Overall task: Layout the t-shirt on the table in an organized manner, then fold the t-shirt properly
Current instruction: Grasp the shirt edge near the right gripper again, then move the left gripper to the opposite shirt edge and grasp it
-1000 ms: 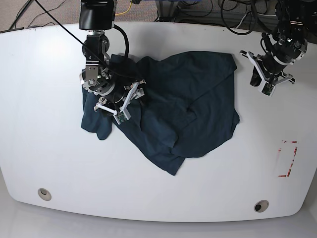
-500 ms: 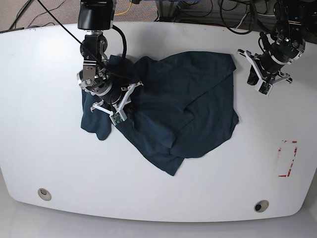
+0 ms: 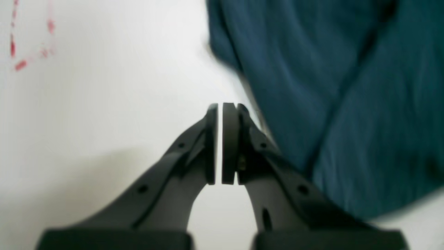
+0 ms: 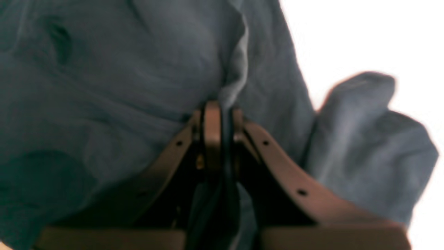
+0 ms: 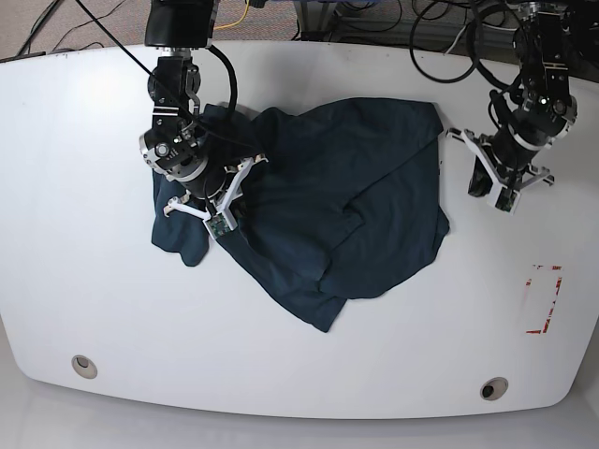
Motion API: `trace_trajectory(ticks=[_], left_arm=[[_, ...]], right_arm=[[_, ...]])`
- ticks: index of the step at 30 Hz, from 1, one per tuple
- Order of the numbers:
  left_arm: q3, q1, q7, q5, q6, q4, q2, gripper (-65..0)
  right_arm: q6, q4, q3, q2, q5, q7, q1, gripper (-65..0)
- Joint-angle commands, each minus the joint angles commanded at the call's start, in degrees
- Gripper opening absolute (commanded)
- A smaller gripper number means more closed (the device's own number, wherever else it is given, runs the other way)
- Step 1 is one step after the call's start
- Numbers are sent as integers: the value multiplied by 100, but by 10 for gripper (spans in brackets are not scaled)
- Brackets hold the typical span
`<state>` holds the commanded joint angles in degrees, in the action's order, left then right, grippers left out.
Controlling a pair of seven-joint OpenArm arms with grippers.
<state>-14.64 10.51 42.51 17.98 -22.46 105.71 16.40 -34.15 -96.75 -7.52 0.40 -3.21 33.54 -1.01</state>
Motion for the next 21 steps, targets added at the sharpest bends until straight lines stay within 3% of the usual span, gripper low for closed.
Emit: trace_trajectory(ticks=[2,5,7,9,21], left_arm=[[0,-255,0,0,0,-237,-88,-544],[0,-571,0,0,0,-571,-132,-396],[0,-818,0,9,0,-897,-202,-254],[-35,-1081,0,9,0,-1213,-343,-183],[123,-2110,-35,18,-35,-3042,-413,-228]], right_arm=[[0,-79,0,-53,0,0,-53,-650],[-9,-185,0,-79,0,0,-123,-650],[-9,-255,9,-79,0,0,-202,-650],[-9,-255,9,-79,0,0,-229,-650],[-9,-519,9,-88,9,0,-501,-650]])
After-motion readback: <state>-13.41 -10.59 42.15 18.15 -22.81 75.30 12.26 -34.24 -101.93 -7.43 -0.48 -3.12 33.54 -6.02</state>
